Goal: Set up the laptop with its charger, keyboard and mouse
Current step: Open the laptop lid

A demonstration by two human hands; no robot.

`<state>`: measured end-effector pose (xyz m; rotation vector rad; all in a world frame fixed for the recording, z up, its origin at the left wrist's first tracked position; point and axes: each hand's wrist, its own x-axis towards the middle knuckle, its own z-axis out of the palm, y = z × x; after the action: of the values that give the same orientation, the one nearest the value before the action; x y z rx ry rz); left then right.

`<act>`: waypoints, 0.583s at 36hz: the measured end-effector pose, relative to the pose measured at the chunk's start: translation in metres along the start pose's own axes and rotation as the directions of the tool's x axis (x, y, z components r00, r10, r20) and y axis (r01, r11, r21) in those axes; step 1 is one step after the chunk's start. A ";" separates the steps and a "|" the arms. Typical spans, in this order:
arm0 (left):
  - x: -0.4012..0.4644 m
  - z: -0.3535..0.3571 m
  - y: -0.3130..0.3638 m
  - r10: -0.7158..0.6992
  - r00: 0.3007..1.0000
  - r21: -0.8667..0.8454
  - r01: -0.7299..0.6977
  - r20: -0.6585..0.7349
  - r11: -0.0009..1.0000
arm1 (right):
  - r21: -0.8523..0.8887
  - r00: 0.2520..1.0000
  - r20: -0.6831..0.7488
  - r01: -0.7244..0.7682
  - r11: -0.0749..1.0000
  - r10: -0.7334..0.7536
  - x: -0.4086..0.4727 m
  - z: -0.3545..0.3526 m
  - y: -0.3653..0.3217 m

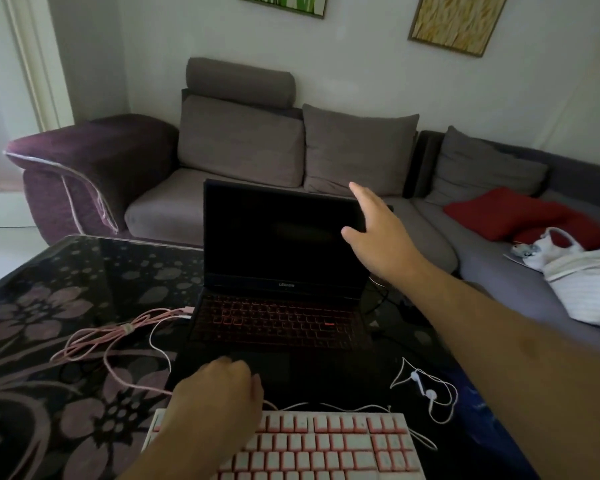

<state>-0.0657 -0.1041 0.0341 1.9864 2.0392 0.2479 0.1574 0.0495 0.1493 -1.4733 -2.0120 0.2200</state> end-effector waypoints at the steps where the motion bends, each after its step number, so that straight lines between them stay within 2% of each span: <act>1: 0.001 0.001 0.000 0.013 0.999 -0.003 -0.013 -0.030 1.000 | 0.001 1.000 -0.012 0.004 1.000 -0.004 -0.011 -0.006 0.004; 4: -0.001 0.004 0.010 0.092 0.992 -0.040 -0.096 -0.088 0.995 | 0.007 0.999 -0.036 -0.014 1.000 0.014 -0.054 -0.029 0.020; 6: -0.004 0.005 0.022 0.163 0.983 -0.071 -0.169 -0.087 0.983 | 0.005 0.997 -0.034 -0.068 0.998 0.068 -0.087 -0.046 0.037; 10: -0.016 0.010 0.051 0.318 0.944 -0.125 -0.327 -0.085 0.937 | 0.024 0.976 -0.119 -0.183 0.983 0.185 -0.155 -0.079 0.076; 13: -0.029 0.019 0.080 0.447 0.887 -0.187 -0.461 -0.111 0.868 | 0.057 0.945 -0.127 -0.296 0.953 0.301 -0.218 -0.105 0.100; 17: -0.058 0.036 0.123 0.596 0.787 -0.249 -0.616 -0.158 0.747 | 0.014 0.891 -0.120 -0.440 0.898 0.438 -0.304 -0.128 0.128; 21: -0.098 0.064 0.167 0.742 0.663 -0.277 -0.735 -0.102 0.619 | 0.011 0.810 -0.059 -0.584 0.811 0.584 -0.393 -0.138 0.147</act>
<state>0.1138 -0.1996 0.0346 2.4812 0.9459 0.6501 0.4239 -0.2843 0.0364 -2.0491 -1.4523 0.4164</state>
